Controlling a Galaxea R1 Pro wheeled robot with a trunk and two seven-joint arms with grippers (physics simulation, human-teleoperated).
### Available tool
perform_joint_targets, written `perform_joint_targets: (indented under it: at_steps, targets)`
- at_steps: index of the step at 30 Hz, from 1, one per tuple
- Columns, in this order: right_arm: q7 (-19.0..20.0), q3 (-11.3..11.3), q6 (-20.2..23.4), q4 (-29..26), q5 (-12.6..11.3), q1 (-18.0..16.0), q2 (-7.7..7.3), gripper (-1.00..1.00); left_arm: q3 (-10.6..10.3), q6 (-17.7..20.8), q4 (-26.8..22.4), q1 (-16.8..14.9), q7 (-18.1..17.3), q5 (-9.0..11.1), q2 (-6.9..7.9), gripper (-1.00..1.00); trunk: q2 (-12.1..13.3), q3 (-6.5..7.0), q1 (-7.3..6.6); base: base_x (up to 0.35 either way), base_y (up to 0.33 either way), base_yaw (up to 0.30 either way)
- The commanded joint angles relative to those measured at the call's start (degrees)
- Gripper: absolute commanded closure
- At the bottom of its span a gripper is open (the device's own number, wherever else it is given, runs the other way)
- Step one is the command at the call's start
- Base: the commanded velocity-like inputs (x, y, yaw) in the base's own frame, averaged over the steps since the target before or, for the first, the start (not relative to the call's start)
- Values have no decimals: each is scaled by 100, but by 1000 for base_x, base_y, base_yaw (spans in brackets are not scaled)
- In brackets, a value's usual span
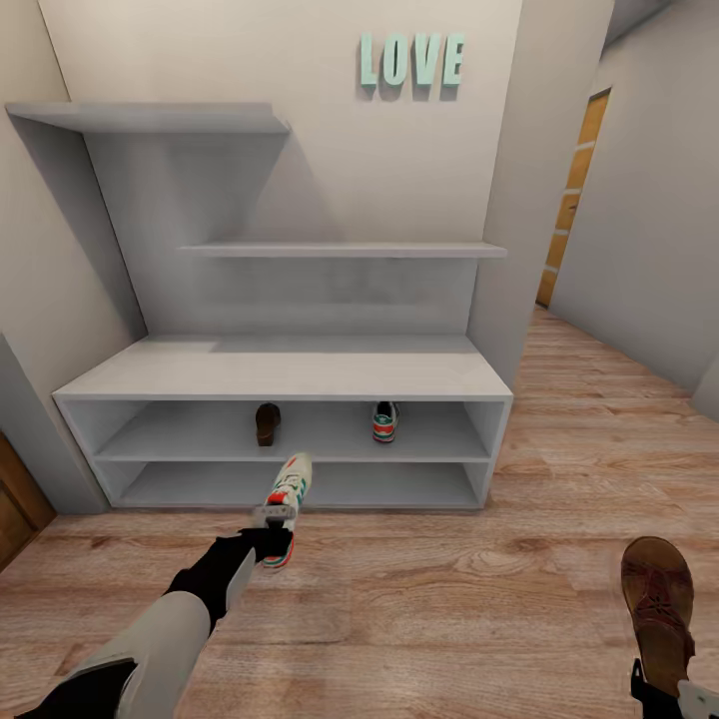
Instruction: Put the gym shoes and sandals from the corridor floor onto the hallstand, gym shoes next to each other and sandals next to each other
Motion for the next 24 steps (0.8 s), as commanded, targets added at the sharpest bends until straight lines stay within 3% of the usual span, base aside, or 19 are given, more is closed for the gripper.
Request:
perform_joint_targets:
  at_steps: [1,8,11,16,24]
  targets:
    - [-21,-91,90,-55,74,-4,-10,100,52,95,-9,-61,-40,-76,-17,100,-2,-6,-1,0,0,0]
    - [35,-1118,1005,-580,76,-4,-58,100,67,384,-25,-330,-54,-79,-51,100,-2,-6,-1,0,0,0]
    - [171,-1338,1160,-683,76,-4,-52,100,69,404,-29,-330,-60,-81,-49,100,-2,-6,-1,0,0,0]
    - [374,-1461,1256,-784,76,-4,-5,100,55,432,-32,-351,-79,-82,-55,100,-2,-6,-1,0,0,0]
    - [400,-1467,1278,-992,76,-4,25,100,44,445,-88,-476,-69,-82,-71,100,-323,-192,175,0,0,0]
